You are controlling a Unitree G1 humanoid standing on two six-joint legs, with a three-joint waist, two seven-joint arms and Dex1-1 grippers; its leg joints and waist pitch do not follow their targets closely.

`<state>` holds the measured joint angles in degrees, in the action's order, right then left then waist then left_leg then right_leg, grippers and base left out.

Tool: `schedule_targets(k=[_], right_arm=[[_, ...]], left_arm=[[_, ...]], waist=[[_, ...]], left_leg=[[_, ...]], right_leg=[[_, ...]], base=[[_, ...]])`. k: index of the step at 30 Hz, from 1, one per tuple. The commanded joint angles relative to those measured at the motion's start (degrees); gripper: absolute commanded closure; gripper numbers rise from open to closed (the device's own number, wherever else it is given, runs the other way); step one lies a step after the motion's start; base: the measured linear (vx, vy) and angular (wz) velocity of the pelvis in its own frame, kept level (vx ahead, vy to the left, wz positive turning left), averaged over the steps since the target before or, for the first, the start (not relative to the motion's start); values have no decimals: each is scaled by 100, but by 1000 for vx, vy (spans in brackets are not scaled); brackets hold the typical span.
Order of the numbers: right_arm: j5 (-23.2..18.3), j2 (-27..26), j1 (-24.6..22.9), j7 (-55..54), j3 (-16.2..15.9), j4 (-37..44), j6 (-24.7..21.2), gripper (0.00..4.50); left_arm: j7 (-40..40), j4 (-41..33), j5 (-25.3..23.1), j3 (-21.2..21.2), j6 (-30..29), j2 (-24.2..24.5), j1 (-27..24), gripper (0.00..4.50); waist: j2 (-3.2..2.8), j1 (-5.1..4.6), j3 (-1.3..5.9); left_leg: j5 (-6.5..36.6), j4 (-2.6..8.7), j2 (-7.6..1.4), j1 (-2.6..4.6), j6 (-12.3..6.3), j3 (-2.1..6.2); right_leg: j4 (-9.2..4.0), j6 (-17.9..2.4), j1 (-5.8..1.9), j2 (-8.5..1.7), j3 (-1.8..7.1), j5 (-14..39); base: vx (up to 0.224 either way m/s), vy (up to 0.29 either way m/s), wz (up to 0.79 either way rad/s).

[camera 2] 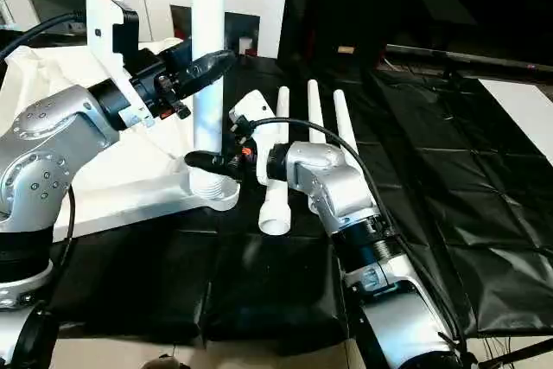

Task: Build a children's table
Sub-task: Rotate table base

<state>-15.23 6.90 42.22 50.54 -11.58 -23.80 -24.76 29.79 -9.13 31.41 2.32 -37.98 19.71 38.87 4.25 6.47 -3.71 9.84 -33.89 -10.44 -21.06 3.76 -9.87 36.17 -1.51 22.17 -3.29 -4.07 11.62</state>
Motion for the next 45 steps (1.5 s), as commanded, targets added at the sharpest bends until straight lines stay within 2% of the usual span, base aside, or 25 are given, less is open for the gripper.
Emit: schedule_targets(k=[1, 3, 4, 5, 6, 8, 10, 12, 13, 14, 16, 17, 18, 21, 24, 27, 31, 39, 40, 41, 43, 45], right_arm=[[-32, 23, -32, 71, 94, -39, 45, 264], [-50, 56, -31, 121, 108, -38, 70, 265], [-53, 61, -31, 129, 109, -38, 75, 265], [-73, 90, -28, 185, 119, -35, 104, 265], [-75, 92, -28, 190, 119, -35, 107, 265], [-121, 195, -36, 463, 82, 19, 171, 265], [-147, 258, -44, 641, 42, 63, 193, 265], [-173, 367, -69, 904, -35, 159, 193, 266], [-184, 418, -80, 1023, -68, 206, 185, 266], [-194, 468, -92, 1138, -99, 247, 187, 266], [-205, 550, -118, 1322, -155, 311, 182, 266], [-204, 564, -122, 1361, -164, 315, 186, 266], [-207, 595, -141, 1445, -195, 340, 185, 266], [-185, 664, -188, 1608, -277, 389, 212, 266], [-156, 694, -207, 1670, -303, 424, 204, 266], [-111, 735, -219, 1738, -349, 448, 210, 266], [-100, 745, -225, 1744, -351, 441, 231, 266], [-34, 696, -177, 1545, -266, 335, 345, 266], [-64, 671, -147, 1510, -217, 294, 320, 231], [-63, 659, -125, 1473, -193, 262, 326, 231], [-69, 638, -104, 1428, -162, 232, 326, 194], [44, 573, -79, 1175, -134, 160, 462, 187]], left_arm=[[-7, -108, 53, 8, -95, -24, 88, 277], [-44, -116, 158, 47, -307, -18, 81, 277], [-55, -117, 179, 57, -347, -18, 80, 207], [-49, -82, 436, 207, -520, -85, 107, 207], [-43, -82, 458, 217, -532, -88, 109, 204], [354, -192, 945, 356, -618, -66, 68, 194], [581, -235, 1144, 409, -583, -48, 39, 165], [1110, -420, 1382, 326, -658, 159, -93, 158], [1328, -506, 1430, 269, -703, 261, -154, 158], [1458, -537, 1458, 232, -763, 329, -184, 158], [1416, -426, 1362, 205, -804, 356, -139, 158], [1386, -373, 1344, 202, -811, 358, -116, 158], [1356, -288, 1276, 175, -787, 371, -85, 186], [1331, -193, 1190, 108, -735, 391, -60, 194], [1286, -156, 1115, 52, -688, 427, -53, 232], [1225, -81, 917, -34, -685, 477, -36, 241], [1204, -38, 1031, 63, -749, 425, -5, 270], [1082, 82, 1081, 224, -684, 354, 104, 277], [1060, 82, 1071, 237, -670, 344, 116, 277], [1044, 76, 1069, 244, -664, 338, 123, 277], [1026, 65, 1051, 245, -638, 331, 126, 277], [976, 45, 1057, 274, -616, 297, 125, 277]], waist=[[-80, -1, 419], [-82, -4, 423], [-89, -8, 417], [-89, -5, 418], [-89, -3, 417], [-75, 7, 417], [-83, 17, 417], [-93, 20, 417], [-88, 12, 413], [-109, 5, 405], [-103, 0, 404], [-138, 10, 404], [-131, 9, 403], [-115, 16, 401], [-111, 18, 406], [-112, 15, 412], [-117, 14, 417], [-114, 20, 415], [-110, 19, 413], [-113, 21, 416], [-110, 14, 417], [-111, 14, 418]], left_leg=[[665, 366, -280, 75, 226, 87], [649, 361, -279, 78, 225, 84], [674, 364, -278, 75, 226, 84], [711, 361, -275, 76, 236, 80], [708, 360, -274, 75, 244, 80], [733, 362, -274, 76, 232, 82], [730, 355, -270, 72, 197, 78], [706, 360, -274, 74, 174, 88], [710, 365, -277, 73, 147, 88], [728, 368, -276, 77, 149, 84], [780, 371, -282, 82, 160, 87], [835, 368, -285, 93, 190, 89], [883, 367, -284, 102, 195, 82], [968, 376, -286, 90, 230, 95], [933, 372, -287, 90, 225, 98], [868, 365, -282, 86, 203, 95], [825, 360, -282, 84, 203, 93], [864, 359, -282, 88, 209, 93], [875, 361, -282, 87, 207, 94], [850, 359, -285, 86, 204, 96], [835, 358, -285, 79, 203, 94], [824, 357, -282, 86, 218, 92]], right_leg=[[-346, -940, -289, -502, 332, 467], [-336, -969, -287, -496, 329, 395], [-343, -988, -287, -498, 329, 417], [-345, -998, -290, -502, 329, 464], [-344, -1013, -291, -504, 328, 468], [-352, -1029, -291, -498, 327, 484], [-353, -1042, -292, -501, 327, 479], [-341, -1032, -299, -497, 323, 455], [-341, -1034, -297, -493, 322, 450], [-342, -1031, -284, -485, 323, 457], [-351, -1031, -287, -489, 325, 518], [-360, -1033, -280, -499, 329, 583], [-371, -1035, -271, -492, 329, 624], [-381, -992, -285, -497, 327, 794], [-378, -983, -285, -499, 328, 762], [-374, -1009, -289, -492, 326, 664], [-355, -1078, -290, -493, 324, 536], [-365, -1073, -289, -500, 325, 638], [-367, -1067, -289, -500, 324, 651], [-360, -1073, -291, -501, 324, 614], [-355, -1074, -290, -499, 322, 570], [-357, -1075, -287, -501, 321, 582]], base=[[0, 0, 0], [0, 0, 0], [0, 0, 0], [0, 0, 0], [0, 0, 0], [0, 0, 0], [0, 0, 0], [0, 0, 0], [0, 0, 0], [0, 0, 0], [0, 0, 0], [0, 0, 0], [0, 0, 0], [0, 0, 0], [0, 0, 0], [0, 0, 0], [0, 0, 0], [0, 0, 0], [0, 0, 0], [0, 0, 0], [0, 0, 0], [0, 0, 0]])
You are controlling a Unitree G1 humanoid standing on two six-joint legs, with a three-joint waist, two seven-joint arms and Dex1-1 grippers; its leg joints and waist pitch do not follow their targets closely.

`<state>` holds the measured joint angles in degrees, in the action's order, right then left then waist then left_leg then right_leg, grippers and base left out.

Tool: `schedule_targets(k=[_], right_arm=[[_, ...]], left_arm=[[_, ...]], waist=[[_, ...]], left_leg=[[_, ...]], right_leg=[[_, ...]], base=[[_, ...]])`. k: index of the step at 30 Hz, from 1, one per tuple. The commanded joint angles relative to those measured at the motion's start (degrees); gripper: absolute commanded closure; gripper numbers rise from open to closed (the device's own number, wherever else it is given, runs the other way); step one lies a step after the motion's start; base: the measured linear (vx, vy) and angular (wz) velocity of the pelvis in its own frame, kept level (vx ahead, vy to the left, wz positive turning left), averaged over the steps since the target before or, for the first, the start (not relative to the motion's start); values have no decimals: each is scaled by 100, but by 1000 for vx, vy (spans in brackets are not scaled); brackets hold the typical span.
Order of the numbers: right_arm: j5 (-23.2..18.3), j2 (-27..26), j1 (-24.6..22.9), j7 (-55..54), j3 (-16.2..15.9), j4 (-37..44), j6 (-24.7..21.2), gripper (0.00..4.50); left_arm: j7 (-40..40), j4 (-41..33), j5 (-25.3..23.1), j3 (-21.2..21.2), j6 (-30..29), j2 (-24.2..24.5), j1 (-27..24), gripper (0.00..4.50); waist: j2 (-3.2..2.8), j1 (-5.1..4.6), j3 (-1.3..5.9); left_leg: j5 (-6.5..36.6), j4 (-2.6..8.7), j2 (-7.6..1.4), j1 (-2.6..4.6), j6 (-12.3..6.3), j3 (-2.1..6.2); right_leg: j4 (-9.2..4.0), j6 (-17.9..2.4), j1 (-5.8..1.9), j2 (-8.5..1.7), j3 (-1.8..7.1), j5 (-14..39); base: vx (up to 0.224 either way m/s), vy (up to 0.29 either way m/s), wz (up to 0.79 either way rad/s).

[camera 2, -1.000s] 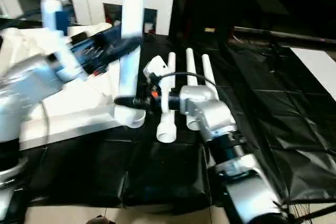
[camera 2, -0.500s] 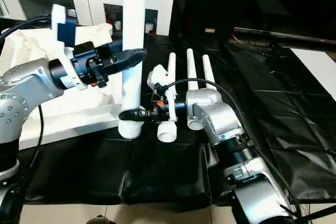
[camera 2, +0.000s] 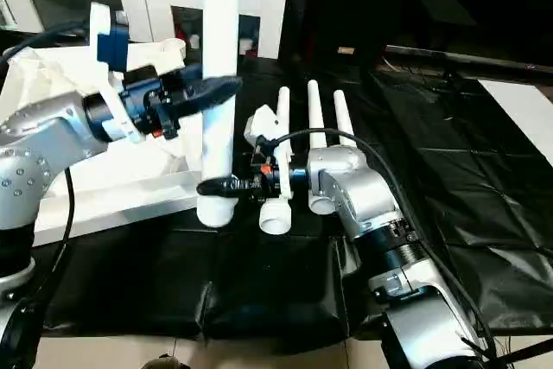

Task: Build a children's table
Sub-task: Rotate table base

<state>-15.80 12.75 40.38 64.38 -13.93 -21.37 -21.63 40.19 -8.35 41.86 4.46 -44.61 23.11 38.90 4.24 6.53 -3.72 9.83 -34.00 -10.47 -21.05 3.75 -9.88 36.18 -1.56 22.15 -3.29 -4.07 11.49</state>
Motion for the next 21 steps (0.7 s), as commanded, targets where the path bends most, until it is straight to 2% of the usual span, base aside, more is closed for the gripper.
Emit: schedule_targets(k=[1, 12, 17, 21], right_arm=[[140, -52, 115, -347, 123, -125, 159, 163], [-49, -148, 99, -270, 196, -161, -28, 155], [-214, -163, 94, -179, 255, -184, -207, 155], [-246, -158, 87, -131, 255, -229, -340, 155]], left_arm=[[-85, -39, 16, 75, 53, -58, 120, 277], [43, -168, 86, 31, 52, -10, 62, 278], [219, -286, 153, -1, 76, 11, 30, 278], [322, -361, 232, 2, 90, 5, 26, 278]], waist=[[-98, 7, 419], [-92, 5, 410], [-107, 12, 412], [-96, 5, 409]], left_leg=[[802, 368, -277, 82, 235, 91], [861, 379, -283, 83, 215, 93], [862, 380, -287, 88, 212, 93], [848, 381, -283, 81, 211, 91]], right_leg=[[-354, -1077, -283, -501, 321, 604], [-369, -1003, -283, -502, 326, 722], [-367, -1028, -281, -507, 325, 705], [-368, -1044, -285, -502, 325, 682]], base=[[0, 0, 0], [0, 0, 0], [0, 0, 0], [0, 0, 0]])
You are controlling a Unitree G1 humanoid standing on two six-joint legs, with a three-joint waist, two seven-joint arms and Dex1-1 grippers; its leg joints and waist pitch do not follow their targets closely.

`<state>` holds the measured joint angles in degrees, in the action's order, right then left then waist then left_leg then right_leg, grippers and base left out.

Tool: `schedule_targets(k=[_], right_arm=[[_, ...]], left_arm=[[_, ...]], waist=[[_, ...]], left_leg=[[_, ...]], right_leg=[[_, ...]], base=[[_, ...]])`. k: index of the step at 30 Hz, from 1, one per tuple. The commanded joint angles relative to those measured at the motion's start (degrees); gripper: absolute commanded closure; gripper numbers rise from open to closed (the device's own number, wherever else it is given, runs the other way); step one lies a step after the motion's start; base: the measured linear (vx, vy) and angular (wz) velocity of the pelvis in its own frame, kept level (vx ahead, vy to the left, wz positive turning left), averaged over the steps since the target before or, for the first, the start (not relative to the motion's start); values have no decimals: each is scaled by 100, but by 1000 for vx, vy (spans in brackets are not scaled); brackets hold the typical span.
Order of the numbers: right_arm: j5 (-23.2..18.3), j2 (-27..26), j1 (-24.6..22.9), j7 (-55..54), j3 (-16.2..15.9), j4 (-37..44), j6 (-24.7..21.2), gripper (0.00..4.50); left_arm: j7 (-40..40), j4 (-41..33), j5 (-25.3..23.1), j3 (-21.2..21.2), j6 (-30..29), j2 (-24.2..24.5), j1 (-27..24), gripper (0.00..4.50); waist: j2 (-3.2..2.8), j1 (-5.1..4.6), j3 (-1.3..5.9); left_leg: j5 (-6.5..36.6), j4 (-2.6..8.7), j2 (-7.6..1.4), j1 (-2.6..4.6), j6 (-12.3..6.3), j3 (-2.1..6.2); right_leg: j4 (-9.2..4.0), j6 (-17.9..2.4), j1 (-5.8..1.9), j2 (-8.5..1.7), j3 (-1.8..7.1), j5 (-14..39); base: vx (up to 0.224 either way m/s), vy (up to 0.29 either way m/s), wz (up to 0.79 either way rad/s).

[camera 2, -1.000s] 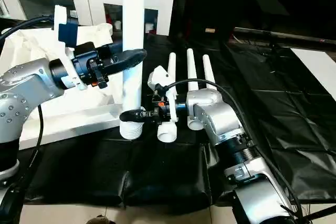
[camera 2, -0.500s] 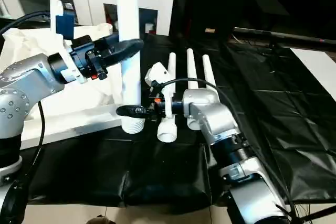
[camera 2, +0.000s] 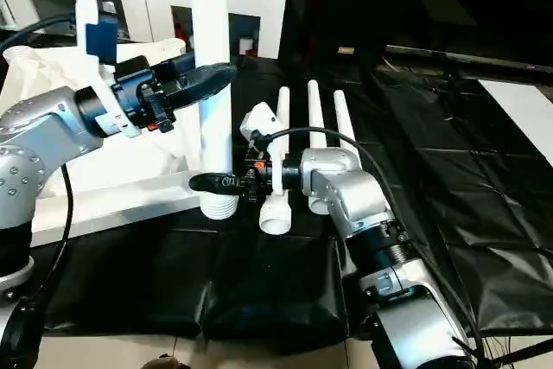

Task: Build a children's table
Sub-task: Rotate table base

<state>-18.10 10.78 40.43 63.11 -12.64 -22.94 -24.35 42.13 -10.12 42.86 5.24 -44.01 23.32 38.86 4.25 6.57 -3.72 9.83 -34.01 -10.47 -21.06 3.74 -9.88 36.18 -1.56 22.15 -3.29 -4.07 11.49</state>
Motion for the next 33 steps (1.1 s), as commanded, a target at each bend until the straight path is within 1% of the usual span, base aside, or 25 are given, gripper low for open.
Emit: schedule_targets(k=[1, 4, 5, 8, 11, 12, 13, 14, 18, 19, 21, 25, 33], right_arm=[[-11, 33, 81, -36, 126, -103, -116, 155], [-5, 21, 89, -55, 123, -140, -119, 155], [-4, 16, 99, -54, 127, -156, -116, 155], [-15, 13, 131, -63, 128, -183, -126, 155], [-17, 20, 140, -57, 117, -183, -135, 155], [-15, 23, 143, -51, 112, -187, -135, 155], [-14, 23, 145, -46, 108, -185, -138, 155], [-15, 23, 146, -42, 106, -184, -141, 181], [-10, 21, 148, -25, 102, -181, -145, 193], [-6, 24, 148, -23, 99, -180, -141, 211], [-2, 26, 148, -21, 97, -179, -137, 227], [20, 37, 145, -8, 74, -169, -123, 242], [72, 16, 112, 28, 20, -113, -85, 246]], left_arm=[[149, -208, 148, -82, 24, -15, 28, 278], [177, -239, 179, -89, 5, -13, 21, 278], [201, -249, 186, -97, -2, -9, 17, 278], [266, -264, 184, -129, -9, 22, 2, 278], [287, -265, 173, -139, -13, 38, -2, 278], [299, -265, 170, -145, -13, 43, -5, 278], [309, -263, 168, -151, -13, 48, -7, 278], [312, -262, 168, -152, -13, 49, -7, 278], [350, -261, 164, -168, -17, 61, -10, 278], [371, -265, 161, -182, -19, 73, -18, 278], [379, -266, 157, -190, -18, 79, -22, 278], [397, -261, 142, -209, -16, 92, -30, 278], [378, -193, 103, -251, 4, 91, 17, 278]], waist=[[-100, 4, 411], [-103, 2, 409], [-95, 4, 410], [-104, 1, 414], [-103, 2, 411], [-92, 1, 411], [-97, 4, 411], [-98, 3, 409], [-103, 1, 411], [-97, 3, 412], [-102, 4, 414], [-101, -1, 411], [-101, 3, 410]], left_leg=[[844, 379, -282, 83, 217, 90], [846, 382, -283, 85, 227, 90], [850, 379, -280, 81, 230, 89], [826, 381, -283, 87, 237, 91], [835, 382, -282, 84, 243, 91], [833, 381, -279, 82, 242, 88], [831, 383, -280, 82, 241, 90], [835, 382, -280, 81, 242, 89], [848, 382, -283, 86, 243, 91], [837, 382, -283, 89, 240, 89], [820, 380, -283, 83, 240, 90], [831, 382, -284, 86, 247, 90], [844, 381, -282, 87, 244, 89]], right_leg=[[-366, -1039, -283, -505, 326, 686], [-366, -1038, -278, -501, 324, 690], [-369, -1018, -284, -507, 327, 727], [-362, -1021, -276, -501, 324, 679], [-361, -1026, -280, -501, 325, 664], [-363, -1021, -283, -501, 326, 671], [-364, -1016, -283, -505, 326, 694], [-366, -1011, -281, -505, 328, 703], [-365, -1006, -278, -501, 325, 705], [-364, -1015, -276, -502, 327, 689], [-359, -1023, -280, -503, 326, 657], [-359, -1025, -278, -504, 325, 669], [-364, -1015, -277, -504, 328, 700]], base=[[0, 0, 0], [0, 0, 0], [0, 0, 0], [0, 0, 0], [0, 0, 0], [0, 0, 0], [0, 0, 0], [0, 0, 0], [0, 0, 0], [0, 0, 0], [0, 0, 0], [0, 0, 0], [0, 0, 0]])
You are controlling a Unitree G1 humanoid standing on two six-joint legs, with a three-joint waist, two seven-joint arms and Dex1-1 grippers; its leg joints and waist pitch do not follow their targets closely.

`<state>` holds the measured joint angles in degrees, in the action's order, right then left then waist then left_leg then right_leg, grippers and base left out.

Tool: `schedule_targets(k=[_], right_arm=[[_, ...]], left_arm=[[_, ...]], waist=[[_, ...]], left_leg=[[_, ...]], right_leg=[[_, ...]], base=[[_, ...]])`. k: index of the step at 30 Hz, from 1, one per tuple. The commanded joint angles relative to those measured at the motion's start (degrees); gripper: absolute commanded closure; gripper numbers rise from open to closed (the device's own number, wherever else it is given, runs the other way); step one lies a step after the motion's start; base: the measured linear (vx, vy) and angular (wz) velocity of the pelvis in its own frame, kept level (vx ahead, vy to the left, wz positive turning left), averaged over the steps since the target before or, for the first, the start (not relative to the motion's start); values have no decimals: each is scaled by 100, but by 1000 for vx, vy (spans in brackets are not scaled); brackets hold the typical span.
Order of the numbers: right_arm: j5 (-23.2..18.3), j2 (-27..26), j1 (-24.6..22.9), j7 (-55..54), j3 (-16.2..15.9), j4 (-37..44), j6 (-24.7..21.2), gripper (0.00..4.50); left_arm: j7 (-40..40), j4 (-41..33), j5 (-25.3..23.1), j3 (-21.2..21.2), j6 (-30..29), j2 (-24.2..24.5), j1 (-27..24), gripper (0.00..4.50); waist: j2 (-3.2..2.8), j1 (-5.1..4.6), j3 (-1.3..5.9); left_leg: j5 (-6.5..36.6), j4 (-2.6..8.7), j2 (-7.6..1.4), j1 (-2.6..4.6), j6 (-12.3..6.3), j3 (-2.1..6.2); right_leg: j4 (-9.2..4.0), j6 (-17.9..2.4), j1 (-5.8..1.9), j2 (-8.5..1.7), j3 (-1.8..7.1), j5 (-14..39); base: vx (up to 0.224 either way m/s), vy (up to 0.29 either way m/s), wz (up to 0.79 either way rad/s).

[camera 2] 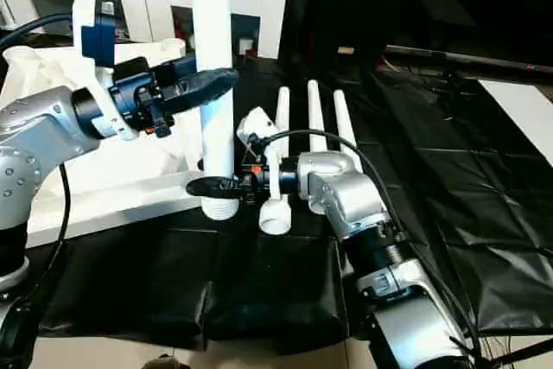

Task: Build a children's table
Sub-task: Rotate table base

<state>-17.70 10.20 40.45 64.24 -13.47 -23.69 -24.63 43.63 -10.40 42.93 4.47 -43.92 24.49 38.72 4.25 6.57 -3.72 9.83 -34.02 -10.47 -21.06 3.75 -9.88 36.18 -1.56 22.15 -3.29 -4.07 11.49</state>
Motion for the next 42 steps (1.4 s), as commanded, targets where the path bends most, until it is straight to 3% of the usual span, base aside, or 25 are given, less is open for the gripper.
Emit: schedule_targets(k=[1, 3, 6, 9, 14, 18, 21, 24, 25, 26, 28, 29, 31, 34, 35, 36, 37, 39, 40, 41, 42], right_arm=[[22, 67, 108, -85, 109, -36, -58, 246], [16, 57, 106, -86, 118, -42, -46, 247], [8, 38, 107, -122, 153, -53, -18, 250], [-29, 3, 115, -207, 237, -59, 19, 252], [-266, -159, 131, -495, 596, 32, 127, 254], [-525, -288, 113, -678, 887, 193, 110, 255], [-651, -347, 75, -778, 1036, 301, 99, 260], [-805, -383, 18, -857, 1216, 424, 51, 262], [-818, -378, 7, -886, 1246, 440, 49, 262], [-820, -365, -2, -931, 1270, 455, 49, 262], [-771, -311, -21, -1067, 1314, 449, 56, 262], [-658, -262, -33, -1241, 1332, 412, 106, 262], [-368, -167, -59, -1614, 1344, 284, 240, 262], [-217, -149, -159, -2141, 1492, 216, 273, 262], [-207, -153, -180, -2191, 1508, 224, 271, 262], [-169, -177, -266, -2351, 1550, 280, 274, 262], [-145, -213, -346, -2512, 1592, 372, 261, 262], [-77, -256, -428, -2795, 1631, 483, 282, 262], [67, -354, -534, -3302, 1696, 638, 315, 262], [80, -369, -548, -3365, 1707, 658, 314, 262], [80, -369, -548, -3365, 1707, 658, 314, 262]], left_arm=[[179, -140, 39, -187, 22, -30, 42, 278], [4, -25, 18, -151, -47, -91, 92, 278], [-76, 81, 114, -64, -172, -122, 148, 208], [-84, 79, 317, 48, -311, -147, 155, 196], [-316, 152, 725, 357, -568, -321, 167, 160], [-530, 313, 851, 607, -459, -502, 226, 122], [-610, 458, 937, 836, -239, -655, 273, 118], [-818, 720, 1613, 1415, -194, -953, 343, 118], [-889, 775, 1782, 1571, -146, -1033, 355, 118], [-963, 815, 1909, 1718, -49, -1110, 368, 118], [-1107, 911, 1985, 1986, 186, -1184, 376, 118], [-1171, 963, 1753, 2029, 368, -1146, 337, 118], [-1272, 1023, 730, 1690, 774, -904, 118, 118], [-1206, 1060, -1367, 341, 1932, -248, -492, 118], [-1156, 1071, -1525, 197, 2051, -179, -573, 118], [-976, 1128, -1882, -181, 2365, 1, -828, 118], [-1081, 1209, -2079, -325, 2519, 26, -957, 118], [-1229, 1260, -2257, -385, 2698, -7, -1046, 118], [-1872, 1288, -2621, -346, 2768, -82, -1152, 118], [-1959, 1294, -2684, -345, 2786, -88, -1166, 118], [-1959, 1294, -2684, -345, 2786, -88, -1166, 118]], waist=[[-109, 3, 412], [-105, 2, 412], [-106, 5, 411], [-107, 4, 416], [-132, 9, 419], [-132, 25, 418], [-144, 23, 420], [-169, 23, 427], [-151, 21, 431], [-189, 30, 435], [-172, 23, 434], [-174, 23, 430], [-154, 13, 416], [-157, 21, 403], [-166, 13, 413], [-209, 42, 428], [-202, 27, 431], [-213, 29, 446], [-258, 33, 454], [-271, 17, 444], [-217, 5, 442]], left_leg=[[841, 382, -284, 87, 248, 91], [829, 382, -284, 85, 243, 90], [861, 381, -279, 83, 254, 91], [848, 378, -275, 88, 269, 89], [855, 378, -278, 91, 274, 90], [929, 384, -277, 97, 286, 87], [956, 389, -270, 87, 295, 99], [913, 376, -258, 73, 288, 100], [901, 375, -260, 72, 293, 97], [904, 373, -258, 81, 288, 103], [928, 375, -259, 79, 281, 101], [933, 380, -258, 78, 277, 104], [962, 406, -277, 98, 308, 116], [1051, 449, -315, 123, 324, 147], [1034, 436, -316, 139, 361, 129], [920, 422, -310, 167, 384, 119], [907, 426, -302, 140, 390, 111], [804, 417, -299, 127, 423, 114], [787, 411, -296, 118, 465, 118], [816, 418, -299, 107, 486, 121], [937, 417, -281, 111, 482, 120]], right_leg=[[-363, -1017, -278, -504, 326, 690], [-362, -1015, -280, -502, 326, 658], [-366, -1010, -283, -507, 327, 703], [-355, -1053, -275, -501, 323, 651], [-343, -1121, -272, -504, 321, 538], [-367, -1104, -276, -500, 325, 606], [-379, -1032, -292, -500, 320, 629], [-359, -1085, -300, -495, 317, 503], [-354, -1107, -303, -490, 316, 435], [-349, -1123, -299, -490, 310, 401], [-362, -1133, -306, -487, 311, 366], [-367, -1112, -305, -483, 311, 395], [-406, -893, -299, -478, 316, 615], [-455, -374, -264, -514, 341, 1169], [-431, -363, -250, -509, 345, 1126], [-413, -501, -220, -509, 336, 869], [-381, -588, -236, -490, 332, 675], [-344, -742, -248, -489, 325, 288], [-311, -826, -261, -492, 323, 100], [-319, -840, -259, -478, 323, 39], [-330, -855, -288, -491, 319, 126]], base=[[0, 0, 0], [0, 0, 0], [0, 0, 0], [0, 0, 0], [0, 0, 0], [0, 0, 0], [0, 0, 0], [0, 0, 0], [0, 0, 0], [0, 0, 0], [0, 0, 0], [0, 0, 0], [0, 0, 0], [0, 0, 0], [0, 0, 0], [0, 0, 0], [0, 0, 0], [0, 0, 0], [0, 0, 0], [0, 0, 0], [0, 0, 0]])
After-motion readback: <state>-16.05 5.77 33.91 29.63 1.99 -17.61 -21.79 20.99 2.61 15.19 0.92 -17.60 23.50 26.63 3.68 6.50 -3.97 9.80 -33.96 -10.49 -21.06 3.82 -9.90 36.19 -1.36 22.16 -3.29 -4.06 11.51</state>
